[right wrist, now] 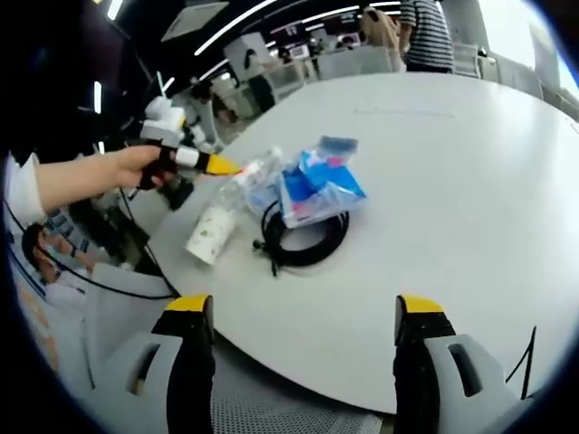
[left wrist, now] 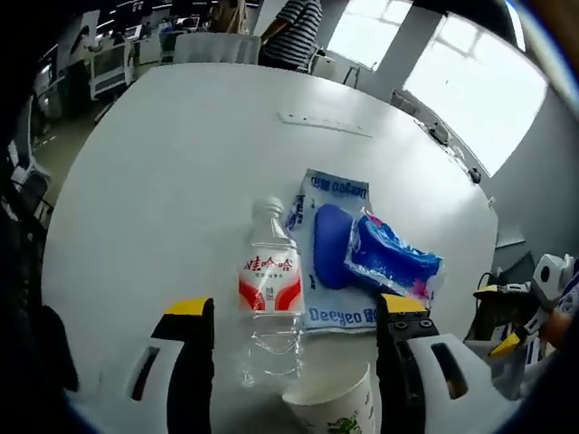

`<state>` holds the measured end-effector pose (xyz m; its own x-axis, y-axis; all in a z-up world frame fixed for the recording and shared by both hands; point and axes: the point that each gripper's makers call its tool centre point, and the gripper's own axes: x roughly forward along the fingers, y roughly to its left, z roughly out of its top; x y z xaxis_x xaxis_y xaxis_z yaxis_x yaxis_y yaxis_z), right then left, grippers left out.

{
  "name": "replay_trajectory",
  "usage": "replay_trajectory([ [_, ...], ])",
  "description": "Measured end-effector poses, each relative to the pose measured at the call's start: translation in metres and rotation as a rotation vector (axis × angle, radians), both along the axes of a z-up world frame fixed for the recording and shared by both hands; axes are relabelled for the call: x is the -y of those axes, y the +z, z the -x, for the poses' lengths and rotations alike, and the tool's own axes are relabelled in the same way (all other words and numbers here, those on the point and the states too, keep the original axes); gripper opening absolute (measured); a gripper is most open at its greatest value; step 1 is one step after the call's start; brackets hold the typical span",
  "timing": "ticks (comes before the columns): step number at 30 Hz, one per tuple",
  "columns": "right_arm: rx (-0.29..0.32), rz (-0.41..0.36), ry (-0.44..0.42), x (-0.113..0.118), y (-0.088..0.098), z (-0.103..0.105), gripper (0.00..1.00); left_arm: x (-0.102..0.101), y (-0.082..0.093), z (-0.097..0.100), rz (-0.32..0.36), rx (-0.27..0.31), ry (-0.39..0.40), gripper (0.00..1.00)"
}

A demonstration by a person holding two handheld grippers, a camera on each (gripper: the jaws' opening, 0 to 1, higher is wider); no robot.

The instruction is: Arrange the tabletop items into an orderly group along one side of the table until the central work area is clear of visible clutter.

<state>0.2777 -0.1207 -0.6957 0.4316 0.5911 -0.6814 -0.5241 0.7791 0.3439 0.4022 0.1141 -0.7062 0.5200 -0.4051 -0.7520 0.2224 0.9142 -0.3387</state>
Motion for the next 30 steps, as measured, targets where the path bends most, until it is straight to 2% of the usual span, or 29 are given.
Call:
replay_trajectory([
  [9, -0.008, -0.013, 0.004, 0.000, 0.000, -0.002, 0.81, 0.007, -0.009, -0.003, 0.050, -0.039, 0.068, 0.73],
  [16, -0.012, -0.036, -0.014, 0.000, 0.002, -0.005, 0.81, 0.008, -0.015, -0.005, 0.026, -0.053, 0.069, 0.73],
  [20, -0.019, -0.036, -0.012, 0.001, 0.000, -0.005, 0.81, 0.011, -0.018, -0.006, 0.036, -0.059, 0.077, 0.72],
  [23, -0.029, -0.051, -0.023, 0.002, 0.000, -0.005, 0.80, 0.010, -0.025, -0.005, 0.011, -0.077, 0.082, 0.72],
  [27, -0.036, -0.058, -0.035, 0.003, 0.000, -0.005, 0.80, 0.011, -0.025, -0.009, 0.044, -0.073, 0.127, 0.73],
  [30, -0.039, -0.056, -0.033, 0.003, -0.001, -0.004, 0.80, 0.009, -0.028, -0.011, 0.032, -0.082, 0.121, 0.72],
])
